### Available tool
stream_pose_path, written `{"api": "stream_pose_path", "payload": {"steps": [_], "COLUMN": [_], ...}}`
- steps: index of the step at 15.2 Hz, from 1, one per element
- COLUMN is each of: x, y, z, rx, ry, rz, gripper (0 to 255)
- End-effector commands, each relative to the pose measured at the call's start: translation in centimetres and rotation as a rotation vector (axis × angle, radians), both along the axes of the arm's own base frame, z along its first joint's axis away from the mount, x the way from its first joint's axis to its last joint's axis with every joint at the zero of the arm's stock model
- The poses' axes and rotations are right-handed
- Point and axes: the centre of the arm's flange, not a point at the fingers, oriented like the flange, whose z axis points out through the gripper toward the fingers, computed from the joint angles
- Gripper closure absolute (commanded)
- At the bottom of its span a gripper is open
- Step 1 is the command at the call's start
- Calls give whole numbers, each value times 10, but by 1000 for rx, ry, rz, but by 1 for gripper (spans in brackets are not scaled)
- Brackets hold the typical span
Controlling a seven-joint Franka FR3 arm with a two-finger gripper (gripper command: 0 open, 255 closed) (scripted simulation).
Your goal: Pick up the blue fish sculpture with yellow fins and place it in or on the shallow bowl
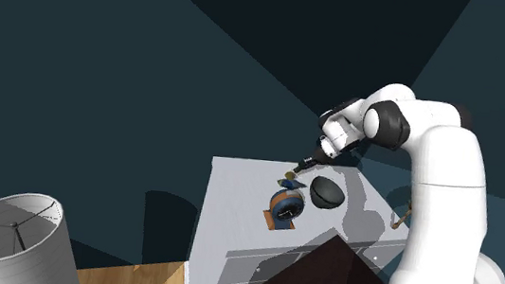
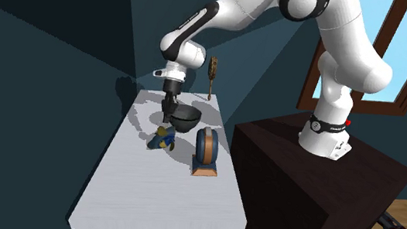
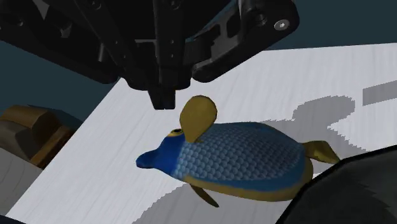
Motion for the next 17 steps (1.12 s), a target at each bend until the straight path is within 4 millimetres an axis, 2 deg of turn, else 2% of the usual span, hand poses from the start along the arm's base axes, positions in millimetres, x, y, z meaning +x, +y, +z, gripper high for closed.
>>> {"api": "stream_pose_path", "payload": {"steps": [1, 3, 4, 5, 8, 9, 16, 17], "x": [0, 17, 9, 9, -9, -11, -1, -1], "y": [0, 39, 26, 26, 33, 33, 36, 36], "z": [0, -9, -8, -8, -30, -32, -71, -71], "rx": [0, -367, -193, -193, -540, -577, -577, -577], "ry": [0, -2, 9, 9, -138, -154, -154, -154], "rz": [0, 505, 252, 252, 799, 858, 858, 858], "gripper": [0, 0, 0, 0, 0, 0, 0, 0]}}
